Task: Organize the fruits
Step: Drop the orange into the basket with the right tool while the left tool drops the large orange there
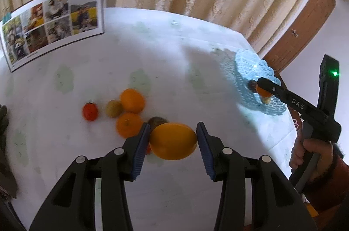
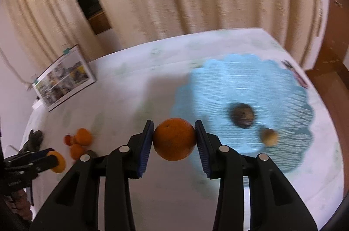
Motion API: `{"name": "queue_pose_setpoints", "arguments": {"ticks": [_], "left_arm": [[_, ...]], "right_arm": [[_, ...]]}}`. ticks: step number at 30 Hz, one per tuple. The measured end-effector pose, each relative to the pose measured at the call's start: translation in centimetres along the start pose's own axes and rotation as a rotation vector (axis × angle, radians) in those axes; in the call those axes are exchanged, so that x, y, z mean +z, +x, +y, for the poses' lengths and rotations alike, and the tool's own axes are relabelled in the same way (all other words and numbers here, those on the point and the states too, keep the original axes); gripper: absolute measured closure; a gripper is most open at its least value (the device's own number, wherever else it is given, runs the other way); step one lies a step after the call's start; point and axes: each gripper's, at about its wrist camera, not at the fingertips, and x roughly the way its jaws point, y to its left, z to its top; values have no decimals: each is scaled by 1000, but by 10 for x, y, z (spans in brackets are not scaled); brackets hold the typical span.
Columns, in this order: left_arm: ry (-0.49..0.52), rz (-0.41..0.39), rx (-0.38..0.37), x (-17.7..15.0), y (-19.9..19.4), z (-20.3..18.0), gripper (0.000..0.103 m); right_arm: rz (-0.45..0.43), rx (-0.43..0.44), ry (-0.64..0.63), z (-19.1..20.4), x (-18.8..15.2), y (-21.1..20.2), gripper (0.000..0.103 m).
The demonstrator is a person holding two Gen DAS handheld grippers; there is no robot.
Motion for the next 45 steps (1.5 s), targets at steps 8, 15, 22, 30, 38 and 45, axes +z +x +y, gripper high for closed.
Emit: {"name": "queue_pose_setpoints", "arguments": {"ticks": [8, 15, 22, 30, 38, 45], "left_arm": [[46, -1, -26, 6, 10, -44, 58], [88, -8, -58, 17, 24, -85, 58], [140, -19, -100, 38, 52, -130, 58], [192, -14, -132, 58, 89, -173, 58], [179, -35, -120, 65, 91, -182, 32], [108, -53, -55, 65, 75, -138, 32]], "right_arm": [[-14, -70, 75, -60, -9, -16, 62], [-56, -75, 95, -85, -13, -39, 61], [-67, -90, 118, -109, -25, -57, 44], [-34, -97, 128, -122, -43, -65, 44], [-21, -90, 140, -123, -49, -64, 44], [-18, -49, 89, -96, -46, -54, 44]]}}
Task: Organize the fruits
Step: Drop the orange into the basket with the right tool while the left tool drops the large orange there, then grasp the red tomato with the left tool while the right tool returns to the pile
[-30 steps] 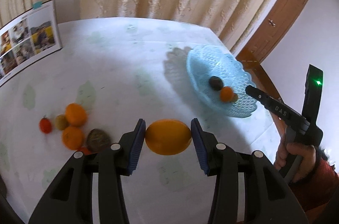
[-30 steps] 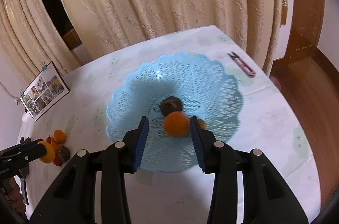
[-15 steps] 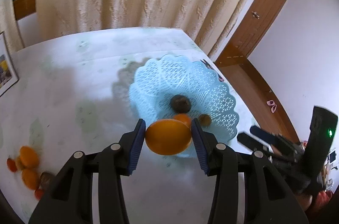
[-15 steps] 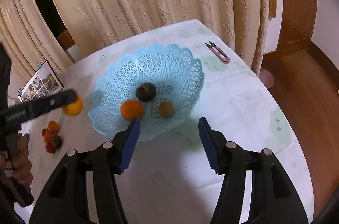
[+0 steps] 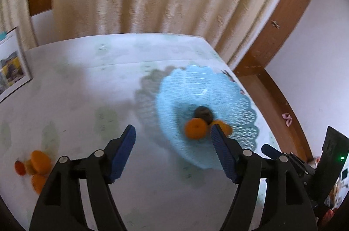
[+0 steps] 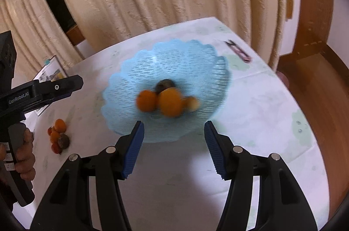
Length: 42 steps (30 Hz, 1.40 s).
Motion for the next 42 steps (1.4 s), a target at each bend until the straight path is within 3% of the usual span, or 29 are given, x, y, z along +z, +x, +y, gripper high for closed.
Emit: {"name": "queue_pose_setpoints", "arguments": {"ticks": [19, 28, 34, 36, 42], "left_arm": [[-244, -5, 249, -53, -70, 178, 32], [-269, 46, 269, -73, -64, 226, 44], [-254, 77, 250, -78, -51, 243, 56], [-247, 86, 244, -79, -47, 248, 65], [-214, 100, 218, -79, -40, 255, 70]], "right_arm": [[96, 168, -218, 136, -16, 39, 44], [135, 174, -241, 168, -22, 56, 44], [165, 175, -254, 183, -26, 68, 44], [180, 178, -263, 190, -29, 73, 44], [218, 193, -280, 206, -35, 87, 44]]}}
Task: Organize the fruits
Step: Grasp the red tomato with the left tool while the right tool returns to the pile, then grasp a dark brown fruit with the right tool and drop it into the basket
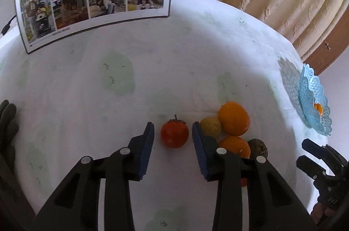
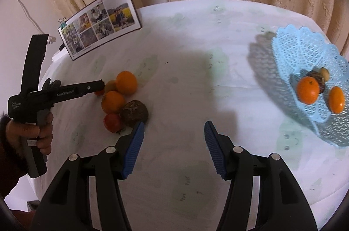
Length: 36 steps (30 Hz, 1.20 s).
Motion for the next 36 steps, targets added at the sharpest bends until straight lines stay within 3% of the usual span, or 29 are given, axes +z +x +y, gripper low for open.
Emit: {"name": "queue_pose_setpoints", "arguments": {"ticks": [3, 23, 25, 28, 36], "left_arm": [[12, 11, -13, 0, 3, 0, 76], [-21, -58, -25, 3, -48, 12, 76], [-22, -61, -24, 2, -51, 12, 76], [-25, -63, -23, 2, -53, 10, 76], [-1, -71, -34, 4, -56, -12, 76]], "right_arm": [[11, 12, -11, 7, 3, 7, 44], [64, 101, -60, 42, 25, 56, 44], [65, 115, -51, 41, 26, 58, 46], [80, 148, -34, 38, 26, 58, 64], [26, 142, -51, 31, 22, 27, 64]]}}
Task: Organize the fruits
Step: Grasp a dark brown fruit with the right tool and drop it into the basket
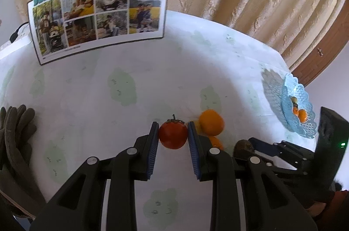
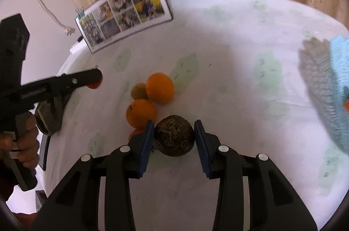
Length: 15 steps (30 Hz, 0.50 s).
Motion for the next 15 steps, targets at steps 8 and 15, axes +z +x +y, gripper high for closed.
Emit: {"name": "queue_pose_setpoints", "arguments": {"ticks": [8, 15], "left_arm": [[39, -17, -38, 4, -1, -41, 76], [76, -23, -67, 5, 1, -82, 76]], "right_arm": [[-140, -138, 58, -46, -4, -67, 64], [-229, -262, 172, -105, -17, -120, 64]]}}
